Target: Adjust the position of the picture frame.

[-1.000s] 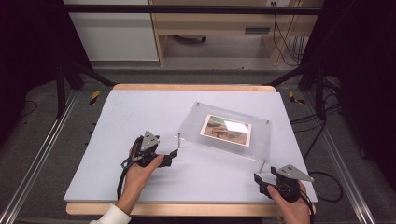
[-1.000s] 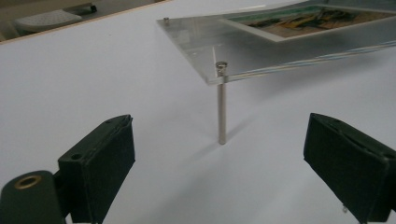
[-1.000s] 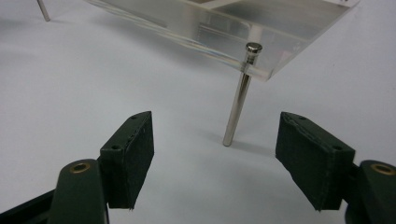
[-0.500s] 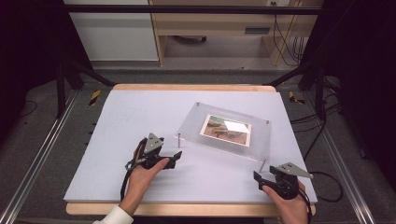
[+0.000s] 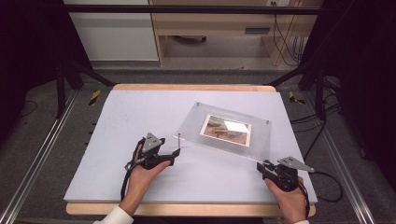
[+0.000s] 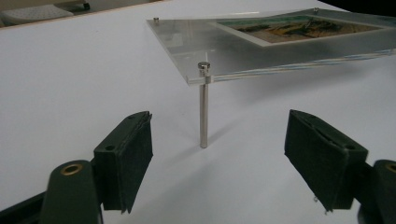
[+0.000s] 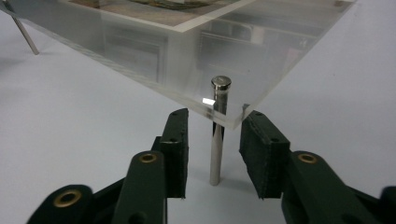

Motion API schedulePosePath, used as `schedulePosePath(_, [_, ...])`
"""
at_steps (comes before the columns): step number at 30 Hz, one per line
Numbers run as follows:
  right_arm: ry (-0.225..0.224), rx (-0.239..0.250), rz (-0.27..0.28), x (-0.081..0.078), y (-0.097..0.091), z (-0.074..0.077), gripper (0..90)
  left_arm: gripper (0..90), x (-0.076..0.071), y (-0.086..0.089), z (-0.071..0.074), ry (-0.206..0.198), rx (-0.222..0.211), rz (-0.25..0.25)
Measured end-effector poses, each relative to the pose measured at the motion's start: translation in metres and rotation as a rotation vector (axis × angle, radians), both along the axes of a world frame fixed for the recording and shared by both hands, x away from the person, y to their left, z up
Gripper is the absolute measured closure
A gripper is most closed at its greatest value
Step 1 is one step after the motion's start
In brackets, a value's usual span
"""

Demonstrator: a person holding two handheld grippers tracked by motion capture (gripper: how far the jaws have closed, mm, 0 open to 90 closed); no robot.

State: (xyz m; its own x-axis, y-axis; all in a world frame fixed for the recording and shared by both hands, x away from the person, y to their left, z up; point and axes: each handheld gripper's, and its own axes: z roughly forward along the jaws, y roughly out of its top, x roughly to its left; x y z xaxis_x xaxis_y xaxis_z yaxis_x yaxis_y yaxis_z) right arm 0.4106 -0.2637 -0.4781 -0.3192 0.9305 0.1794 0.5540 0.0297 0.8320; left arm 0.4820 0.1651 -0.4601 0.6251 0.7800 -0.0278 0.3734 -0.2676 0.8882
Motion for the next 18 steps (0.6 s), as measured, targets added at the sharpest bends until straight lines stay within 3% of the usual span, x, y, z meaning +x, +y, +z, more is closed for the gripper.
schedulePosePath(8, [0.005, 0.007, 0.009, 0.009, 0.001, -0.003, 75.0, 29.6, -0.001, -0.004, -0.001, 0.008, 0.002, 0.0])
schedulePosePath(14, [0.008, 0.018, 0.02, 0.015, 0.002, -0.003, 84.0, 35.5, 0.002, -0.006, -0.001, 0.037, -0.011, 0.007])
schedulePosePath(18, [0.009, 0.03, 0.022, 0.015, 0.001, -0.003, 84.4, 39.9, 0.005, -0.009, -0.001, 0.038, -0.006, 0.007])
